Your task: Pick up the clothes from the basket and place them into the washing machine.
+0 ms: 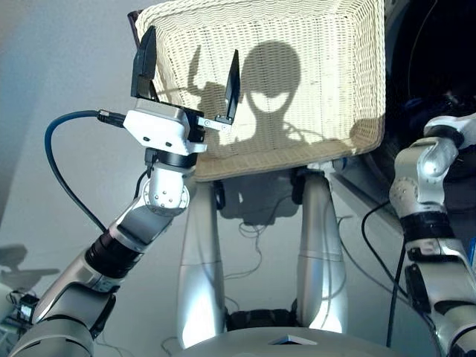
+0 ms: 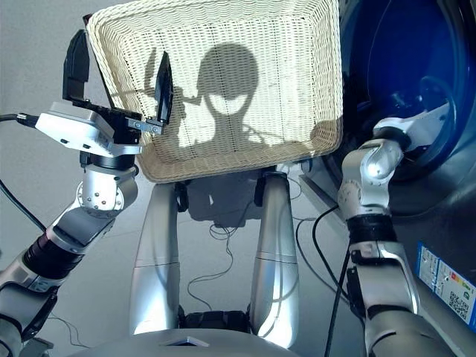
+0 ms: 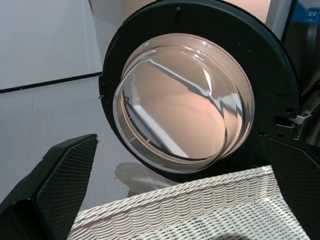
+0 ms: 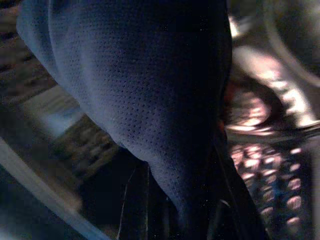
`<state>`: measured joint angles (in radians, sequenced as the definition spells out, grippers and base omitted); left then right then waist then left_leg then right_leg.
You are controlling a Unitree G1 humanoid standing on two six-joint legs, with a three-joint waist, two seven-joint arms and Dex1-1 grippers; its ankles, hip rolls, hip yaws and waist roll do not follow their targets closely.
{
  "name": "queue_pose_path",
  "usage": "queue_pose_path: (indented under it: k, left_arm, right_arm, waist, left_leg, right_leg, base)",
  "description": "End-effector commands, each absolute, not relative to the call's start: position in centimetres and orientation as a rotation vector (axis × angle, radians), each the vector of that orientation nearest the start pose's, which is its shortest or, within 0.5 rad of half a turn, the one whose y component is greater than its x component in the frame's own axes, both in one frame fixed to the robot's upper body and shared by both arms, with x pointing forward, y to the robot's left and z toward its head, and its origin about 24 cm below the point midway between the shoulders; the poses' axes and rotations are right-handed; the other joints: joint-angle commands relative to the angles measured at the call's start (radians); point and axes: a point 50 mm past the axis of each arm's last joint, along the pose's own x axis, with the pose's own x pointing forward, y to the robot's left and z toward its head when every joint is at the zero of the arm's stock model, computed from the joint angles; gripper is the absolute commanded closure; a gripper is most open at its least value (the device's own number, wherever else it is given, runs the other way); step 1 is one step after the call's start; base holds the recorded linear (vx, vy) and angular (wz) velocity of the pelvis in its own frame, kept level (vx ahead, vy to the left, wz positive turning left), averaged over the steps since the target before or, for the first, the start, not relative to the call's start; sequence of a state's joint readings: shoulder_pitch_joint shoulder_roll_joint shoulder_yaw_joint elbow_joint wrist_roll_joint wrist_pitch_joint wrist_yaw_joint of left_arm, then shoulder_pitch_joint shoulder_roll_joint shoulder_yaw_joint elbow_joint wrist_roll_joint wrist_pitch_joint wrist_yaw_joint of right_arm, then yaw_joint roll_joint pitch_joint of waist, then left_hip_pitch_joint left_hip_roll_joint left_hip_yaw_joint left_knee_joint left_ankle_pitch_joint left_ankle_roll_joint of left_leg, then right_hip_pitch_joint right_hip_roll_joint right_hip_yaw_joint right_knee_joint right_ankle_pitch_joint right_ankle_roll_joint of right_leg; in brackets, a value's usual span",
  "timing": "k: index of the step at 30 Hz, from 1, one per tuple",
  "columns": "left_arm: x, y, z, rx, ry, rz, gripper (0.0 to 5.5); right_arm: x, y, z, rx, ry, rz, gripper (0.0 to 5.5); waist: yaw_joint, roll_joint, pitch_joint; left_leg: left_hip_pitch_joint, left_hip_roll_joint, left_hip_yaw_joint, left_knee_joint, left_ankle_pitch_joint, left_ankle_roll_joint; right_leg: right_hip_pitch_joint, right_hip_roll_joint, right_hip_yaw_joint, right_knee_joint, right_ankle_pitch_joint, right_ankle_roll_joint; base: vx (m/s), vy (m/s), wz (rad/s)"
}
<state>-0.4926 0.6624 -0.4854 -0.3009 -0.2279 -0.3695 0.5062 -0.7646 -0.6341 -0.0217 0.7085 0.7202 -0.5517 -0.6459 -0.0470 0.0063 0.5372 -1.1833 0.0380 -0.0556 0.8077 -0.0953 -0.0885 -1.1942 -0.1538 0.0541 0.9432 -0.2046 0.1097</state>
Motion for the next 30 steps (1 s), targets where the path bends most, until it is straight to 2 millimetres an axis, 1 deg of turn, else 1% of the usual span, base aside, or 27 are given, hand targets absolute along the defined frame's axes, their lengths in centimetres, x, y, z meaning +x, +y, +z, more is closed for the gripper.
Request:
queue_pose_path:
  k: [1,2,4,7,8,11,14,15,16,19,23,26,28,30]
  left_arm:
    - [22.7,10.7,24.3,0.051,-1.084,-0.359,0.00]
    - [22.7,10.6,24.3,0.051,-1.081,-0.370,0.00]
    - [22.8,10.4,24.2,0.060,-1.069,-0.400,0.00]
    - [22.7,9.8,24.2,0.072,-1.059,-0.445,0.00]
    - [22.7,9.7,24.2,0.073,-1.060,-0.455,0.00]
    - [22.6,9.7,24.3,0.092,-1.056,-0.475,0.00]
    - [22.6,9.7,24.2,0.115,-1.055,-0.482,0.00]
    - [22.6,9.7,24.2,0.121,-1.053,-0.482,0.00]
    - [22.6,9.7,24.2,0.124,-1.053,-0.484,0.00]
    - [22.7,9.7,24.2,0.126,-1.052,-0.478,0.00]
    - [22.8,9.7,24.2,0.112,-1.057,-0.469,0.00]
    - [22.9,9.7,24.3,0.102,-1.056,-0.451,0.00]
    - [23.1,9.9,24.2,0.092,-1.052,-0.431,0.00]
    - [23.2,10.0,24.3,0.081,-1.049,-0.419,0.00]
  right_arm:
    - [31.3,-37.3,26.9,0.349,-0.799,-0.972,5.50]
    - [31.4,-37.8,27.3,0.330,-0.774,-0.974,5.50]
    - [31.7,-38.8,28.4,0.195,-0.701,-0.979,5.50]
    - [31.4,-40.2,29.9,0.125,-0.632,-1.028,5.50]
    - [31.4,-40.3,30.5,0.114,-0.632,-1.030,5.50]
    - [30.4,-41.5,31.5,0.117,-0.622,-1.074,5.50]
    - [29.9,-42.1,31.9,0.134,-0.618,-1.102,5.50]
    - [29.8,-42.4,31.7,0.113,-0.595,-1.109,4.05]
    - [29.8,-42.4,31.5,0.091,-0.575,-1.110,0.00]
    - [30.2,-42.1,31.4,0.110,-0.578,-1.092,0.00]
    - [31.4,-40.9,30.4,0.143,-0.585,-1.015,0.00]
    - [33.1,-38.6,29.4,0.156,-0.606,-0.902,0.00]
    - [34.3,-36.0,28.6,0.149,-0.630,-0.779,0.00]
    - [35.3,-33.1,27.4,0.137,-0.640,-0.637,0.00]
  waist:
    - [0.021,-0.023,-0.017]
    - [0.024,-0.021,-0.017]
    - [0.035,-0.020,-0.017]
    - [0.042,-0.012,-0.017]
    - [0.043,-0.008,-0.017]
    - [0.046,-0.001,-0.017]
    - [0.047,0.003,-0.017]
    - [0.048,0.003,-0.017]
    - [0.048,0.003,-0.017]
    - [0.046,0.002,-0.017]
    - [0.042,-0.001,-0.017]
    - [0.036,-0.008,-0.017]
    - [0.030,-0.014,-0.017]
    - [0.024,-0.021,-0.017]
  left_leg:
    - [0.065,-0.017,0.047,0.012,-0.072,0.039]
    - [0.064,-0.016,0.047,0.013,-0.071,0.037]
    - [0.064,-0.015,0.047,0.011,-0.068,0.034]
    - [0.063,-0.013,0.048,0.009,-0.065,0.030]
    - [0.063,-0.013,0.049,0.008,-0.063,0.029]
    - [0.068,-0.015,0.050,0.003,-0.061,0.027]
    - [0.070,-0.016,0.052,0.001,-0.059,0.025]
    - [0.071,-0.016,0.052,-0.001,-0.058,0.024]
    - [0.072,-0.015,0.052,-0.004,-0.057,0.024]
    - [0.075,-0.013,0.054,-0.007,-0.055,0.024]
    - [0.081,-0.013,0.059,-0.018,-0.053,0.025]
    - [0.083,-0.012,0.060,-0.024,-0.052,0.027]
    - [0.081,-0.010,0.060,-0.029,-0.049,0.029]
    - [0.086,-0.009,0.061,-0.040,-0.045,0.031]
  right_leg:
    - [0.028,0.032,-0.056,-0.046,0.046,-0.027]
    - [0.027,0.031,-0.056,-0.046,0.047,-0.026]
    - [0.028,0.026,-0.058,-0.049,0.052,-0.026]
    - [0.028,0.022,-0.060,-0.048,0.054,-0.026]
    - [0.028,0.021,-0.061,-0.046,0.054,-0.026]
    - [0.031,0.017,-0.058,-0.046,0.050,-0.026]
    - [0.035,0.014,-0.060,-0.048,0.051,-0.026]
    - [0.036,0.014,-0.061,-0.049,0.051,-0.027]
    - [0.037,0.014,-0.062,-0.052,0.052,-0.027]
    - [0.039,0.014,-0.063,-0.056,0.054,-0.028]
    - [0.043,0.016,-0.064,-0.064,0.056,-0.030]
    - [0.045,0.022,-0.062,-0.075,0.060,-0.031]
    - [0.043,0.024,-0.060,-0.084,0.066,-0.032]
    - [0.044,0.027,-0.058,-0.093,0.070,-0.032]
  base:
    - [0.000,0.000,0.000]
    - [0.000,0.000,0.000]
    - [0.000,0.000,0.000]
    - [0.000,0.000,0.000]
    - [0.000,0.000,0.000]
    - [0.000,0.000,0.000]
    - [0.000,0.000,0.000]
    - [0.000,0.000,0.000]
    - [0.000,0.000,0.000]
    - [0.000,0.000,0.000]
    - [0.000,0.000,0.000]
    - [0.000,0.000,0.000]
    - [0.000,0.000,0.000]
    - [0.000,0.000,0.000]
